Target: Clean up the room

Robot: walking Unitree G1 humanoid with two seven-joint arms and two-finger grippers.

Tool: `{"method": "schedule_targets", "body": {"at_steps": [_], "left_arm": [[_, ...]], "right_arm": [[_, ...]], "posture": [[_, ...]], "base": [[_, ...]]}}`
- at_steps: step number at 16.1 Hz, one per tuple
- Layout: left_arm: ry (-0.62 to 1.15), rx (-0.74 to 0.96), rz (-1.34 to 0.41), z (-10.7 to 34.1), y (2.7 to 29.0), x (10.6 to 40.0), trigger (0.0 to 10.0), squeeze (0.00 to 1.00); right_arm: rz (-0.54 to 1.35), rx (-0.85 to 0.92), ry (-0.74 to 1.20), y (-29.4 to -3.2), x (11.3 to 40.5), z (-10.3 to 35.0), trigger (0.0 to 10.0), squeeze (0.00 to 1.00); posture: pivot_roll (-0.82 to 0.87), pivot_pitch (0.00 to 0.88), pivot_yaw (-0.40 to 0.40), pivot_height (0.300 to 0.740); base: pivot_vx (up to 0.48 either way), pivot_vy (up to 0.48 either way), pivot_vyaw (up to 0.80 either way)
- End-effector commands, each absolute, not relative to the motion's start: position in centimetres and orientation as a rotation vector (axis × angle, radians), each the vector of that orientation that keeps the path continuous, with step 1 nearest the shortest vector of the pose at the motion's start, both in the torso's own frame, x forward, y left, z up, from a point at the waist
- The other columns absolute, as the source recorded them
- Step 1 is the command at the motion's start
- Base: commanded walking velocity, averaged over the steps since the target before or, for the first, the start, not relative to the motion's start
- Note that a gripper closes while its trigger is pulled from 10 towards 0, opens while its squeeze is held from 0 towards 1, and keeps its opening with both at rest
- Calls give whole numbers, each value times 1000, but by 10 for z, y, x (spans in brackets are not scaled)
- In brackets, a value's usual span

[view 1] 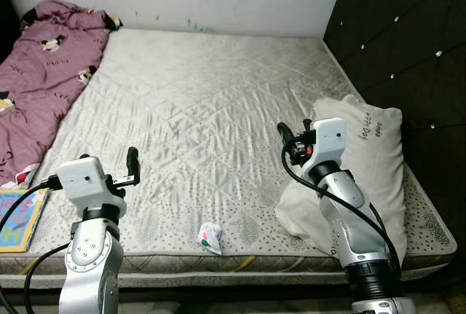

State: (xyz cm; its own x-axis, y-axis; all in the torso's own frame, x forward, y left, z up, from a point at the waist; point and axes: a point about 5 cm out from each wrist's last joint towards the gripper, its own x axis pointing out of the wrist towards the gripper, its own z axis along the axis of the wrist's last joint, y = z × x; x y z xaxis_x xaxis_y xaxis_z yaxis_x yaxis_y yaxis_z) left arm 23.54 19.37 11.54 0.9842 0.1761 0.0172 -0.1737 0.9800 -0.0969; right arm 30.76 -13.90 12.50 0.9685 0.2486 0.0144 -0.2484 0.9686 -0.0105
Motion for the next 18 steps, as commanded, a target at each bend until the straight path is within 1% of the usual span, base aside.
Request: {"method": "schedule_targets", "body": {"at_steps": [1,4,7,8,9,14,18], "left_arm": [[-16,-91,160,115,192,236,10000,0],[27,-84,157,105,190,225,10000,0],[51,-60,202,100,196,218,10000,0],[61,-64,218,98,198,214,10000,0],[64,-66,218,99,199,212,10000,0],[72,-54,203,99,199,212,10000,0],[62,-54,204,100,197,217,10000,0]], "right_arm": [[261,-20,15,-141,304,118,10000,0],[283,-29,57,-141,296,105,10000,0],[310,-23,104,-139,295,98,10000,0],[330,-6,128,-137,287,92,10000,0],[338,-6,131,-135,284,91,10000,0],[340,13,136,-134,284,91,10000,0],[340,2,119,-135,289,95,10000,0]], "posture": [[84,0,-62,740],[88,0,-47,740],[95,0,-63,740],[107,26,-63,740],[108,30,-62,740],[106,43,-52,740],[106,37,-63,740]], "base": [[0,0,0],[0,0,0],[0,0,0],[0,0,0],[0,0,0],[0,0,0],[0,0,0]]}}
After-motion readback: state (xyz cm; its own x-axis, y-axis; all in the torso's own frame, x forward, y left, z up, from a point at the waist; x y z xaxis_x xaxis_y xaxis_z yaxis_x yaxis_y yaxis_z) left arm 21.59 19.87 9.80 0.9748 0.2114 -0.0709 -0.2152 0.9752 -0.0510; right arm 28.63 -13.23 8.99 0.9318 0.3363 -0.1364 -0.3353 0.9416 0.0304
